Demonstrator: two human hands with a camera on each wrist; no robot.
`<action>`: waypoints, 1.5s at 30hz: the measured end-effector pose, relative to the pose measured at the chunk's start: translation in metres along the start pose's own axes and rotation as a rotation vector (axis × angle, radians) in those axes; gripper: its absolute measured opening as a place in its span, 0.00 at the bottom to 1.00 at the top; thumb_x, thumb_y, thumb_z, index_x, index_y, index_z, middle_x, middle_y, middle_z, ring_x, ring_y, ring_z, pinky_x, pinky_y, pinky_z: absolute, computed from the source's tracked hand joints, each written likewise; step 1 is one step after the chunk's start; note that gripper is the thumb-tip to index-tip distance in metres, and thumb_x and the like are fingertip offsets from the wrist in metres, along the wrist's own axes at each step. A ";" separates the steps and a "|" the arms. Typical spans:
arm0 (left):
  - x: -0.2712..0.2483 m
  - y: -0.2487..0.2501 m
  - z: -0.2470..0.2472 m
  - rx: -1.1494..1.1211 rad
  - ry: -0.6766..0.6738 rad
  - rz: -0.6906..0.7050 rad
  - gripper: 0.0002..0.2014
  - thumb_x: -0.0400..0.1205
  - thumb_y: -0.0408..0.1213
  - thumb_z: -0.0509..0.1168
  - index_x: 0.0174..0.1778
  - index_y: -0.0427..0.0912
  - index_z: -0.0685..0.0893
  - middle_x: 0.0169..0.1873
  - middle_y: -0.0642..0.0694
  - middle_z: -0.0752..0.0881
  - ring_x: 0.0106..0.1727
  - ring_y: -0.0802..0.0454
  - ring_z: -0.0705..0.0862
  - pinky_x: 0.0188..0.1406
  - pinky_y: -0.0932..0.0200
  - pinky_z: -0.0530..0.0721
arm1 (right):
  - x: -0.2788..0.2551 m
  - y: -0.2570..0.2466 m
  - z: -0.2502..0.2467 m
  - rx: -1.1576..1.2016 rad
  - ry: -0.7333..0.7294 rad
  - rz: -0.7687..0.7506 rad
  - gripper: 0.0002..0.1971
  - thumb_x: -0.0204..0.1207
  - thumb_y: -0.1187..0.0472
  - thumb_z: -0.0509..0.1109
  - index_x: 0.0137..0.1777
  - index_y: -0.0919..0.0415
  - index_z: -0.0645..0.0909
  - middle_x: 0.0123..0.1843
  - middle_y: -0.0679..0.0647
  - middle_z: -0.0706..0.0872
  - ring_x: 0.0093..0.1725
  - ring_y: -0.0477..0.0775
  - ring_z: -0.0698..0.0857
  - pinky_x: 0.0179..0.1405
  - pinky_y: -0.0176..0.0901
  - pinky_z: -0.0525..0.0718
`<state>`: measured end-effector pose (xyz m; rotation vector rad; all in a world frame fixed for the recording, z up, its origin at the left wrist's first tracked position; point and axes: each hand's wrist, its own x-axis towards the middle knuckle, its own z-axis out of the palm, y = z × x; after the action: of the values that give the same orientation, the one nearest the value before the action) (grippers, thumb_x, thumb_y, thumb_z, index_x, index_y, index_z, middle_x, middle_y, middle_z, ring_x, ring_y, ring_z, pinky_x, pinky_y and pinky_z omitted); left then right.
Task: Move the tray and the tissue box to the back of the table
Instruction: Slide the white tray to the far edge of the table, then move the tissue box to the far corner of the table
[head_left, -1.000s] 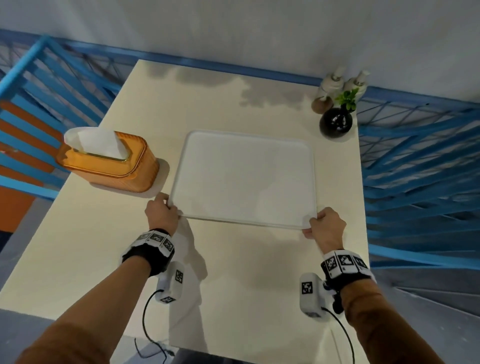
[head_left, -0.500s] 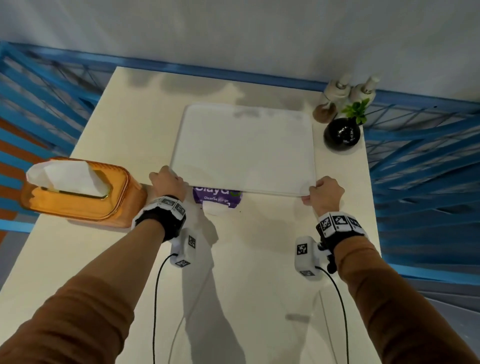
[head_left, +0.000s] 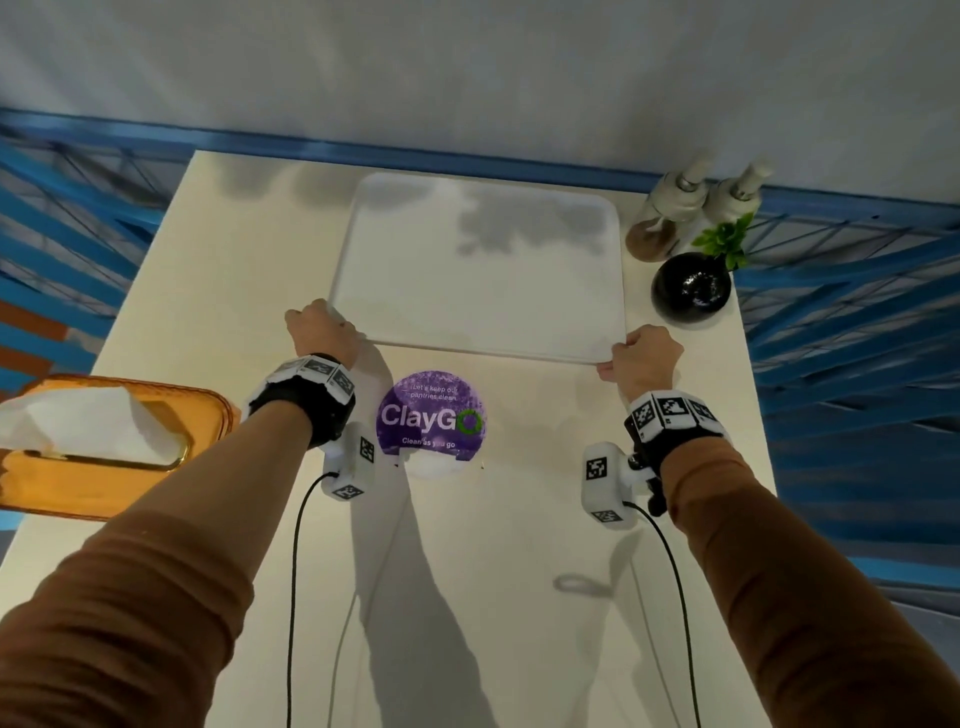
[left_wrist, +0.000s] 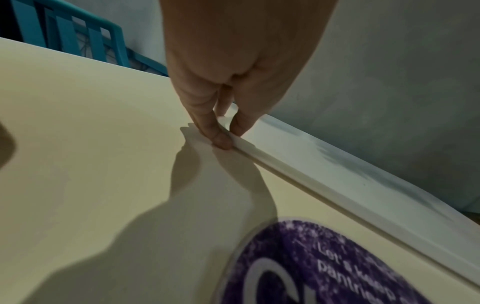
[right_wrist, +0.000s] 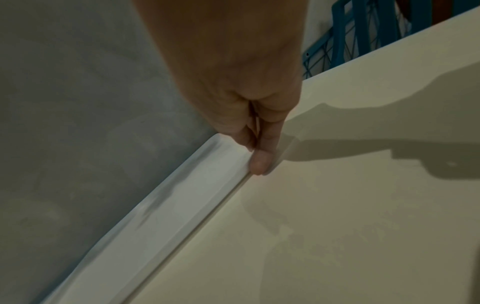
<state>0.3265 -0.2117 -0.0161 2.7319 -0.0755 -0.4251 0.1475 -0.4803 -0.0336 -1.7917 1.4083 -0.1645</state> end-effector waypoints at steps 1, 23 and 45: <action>0.002 0.001 0.000 0.008 -0.005 0.010 0.18 0.83 0.35 0.61 0.63 0.24 0.78 0.59 0.26 0.82 0.52 0.36 0.78 0.57 0.50 0.71 | 0.004 0.000 0.001 0.013 -0.007 -0.001 0.03 0.75 0.72 0.63 0.47 0.68 0.76 0.38 0.69 0.88 0.18 0.46 0.86 0.25 0.39 0.87; -0.016 0.007 -0.006 -0.125 -0.074 -0.036 0.23 0.82 0.40 0.61 0.71 0.33 0.69 0.69 0.28 0.69 0.64 0.28 0.76 0.65 0.41 0.78 | -0.012 -0.007 -0.022 -0.082 -0.063 -0.057 0.21 0.75 0.62 0.65 0.65 0.73 0.72 0.61 0.70 0.84 0.61 0.69 0.85 0.59 0.57 0.85; -0.238 -0.104 -0.185 -0.272 0.033 0.366 0.19 0.81 0.43 0.65 0.68 0.49 0.79 0.62 0.47 0.86 0.55 0.49 0.87 0.59 0.48 0.86 | -0.285 -0.048 -0.095 -0.066 -0.650 -0.753 0.10 0.75 0.63 0.67 0.54 0.59 0.86 0.47 0.55 0.91 0.48 0.55 0.89 0.45 0.50 0.89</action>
<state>0.1555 -0.0233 0.1767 2.3877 -0.4651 -0.2624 0.0263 -0.2849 0.1662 -2.0915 0.2611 0.0789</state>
